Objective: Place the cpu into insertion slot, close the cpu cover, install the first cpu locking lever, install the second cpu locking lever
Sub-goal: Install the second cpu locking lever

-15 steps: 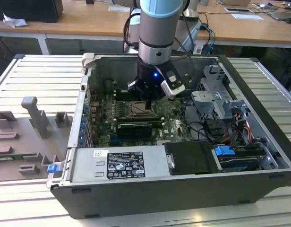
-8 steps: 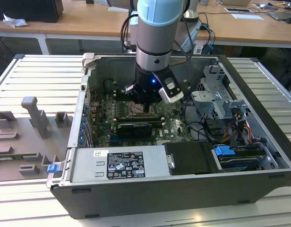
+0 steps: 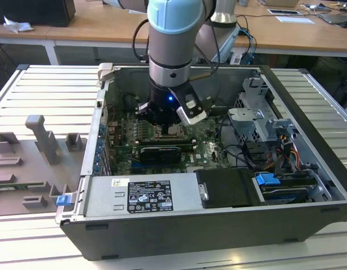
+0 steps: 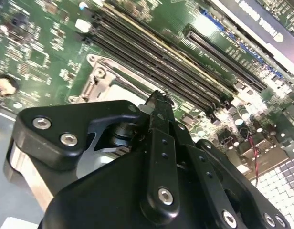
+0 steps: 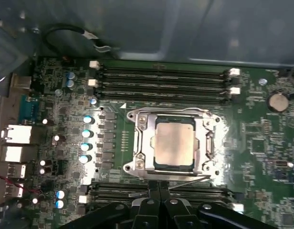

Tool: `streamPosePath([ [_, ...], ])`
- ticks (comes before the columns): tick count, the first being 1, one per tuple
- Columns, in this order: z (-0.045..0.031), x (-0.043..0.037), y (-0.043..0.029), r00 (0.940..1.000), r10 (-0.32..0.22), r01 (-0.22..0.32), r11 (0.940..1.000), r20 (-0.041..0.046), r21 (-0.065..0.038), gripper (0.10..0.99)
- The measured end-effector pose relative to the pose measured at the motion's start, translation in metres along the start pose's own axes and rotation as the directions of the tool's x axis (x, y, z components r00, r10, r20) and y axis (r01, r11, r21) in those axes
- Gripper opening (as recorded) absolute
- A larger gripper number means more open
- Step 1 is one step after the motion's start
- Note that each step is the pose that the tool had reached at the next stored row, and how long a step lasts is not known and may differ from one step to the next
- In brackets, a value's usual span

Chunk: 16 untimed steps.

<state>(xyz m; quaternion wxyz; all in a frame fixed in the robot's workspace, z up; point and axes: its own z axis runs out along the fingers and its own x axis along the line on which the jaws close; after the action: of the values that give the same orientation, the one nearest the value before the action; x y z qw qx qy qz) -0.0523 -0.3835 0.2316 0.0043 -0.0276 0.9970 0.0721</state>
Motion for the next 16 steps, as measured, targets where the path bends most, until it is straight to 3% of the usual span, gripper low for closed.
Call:
streamPosePath([
  [3,0.0094,0.0016,-0.0014,1.0,-0.004,0.004,1.0,-0.0004,-0.004,0.106],
  [9,0.0146,0.0056,-0.0034,1.0,-0.005,0.005,0.9999,0.0,-0.012,0.106],
  [16,0.0201,0.0122,-0.0072,0.9999,-0.015,0.015,0.9986,0.0009,-0.05,0.106],
])
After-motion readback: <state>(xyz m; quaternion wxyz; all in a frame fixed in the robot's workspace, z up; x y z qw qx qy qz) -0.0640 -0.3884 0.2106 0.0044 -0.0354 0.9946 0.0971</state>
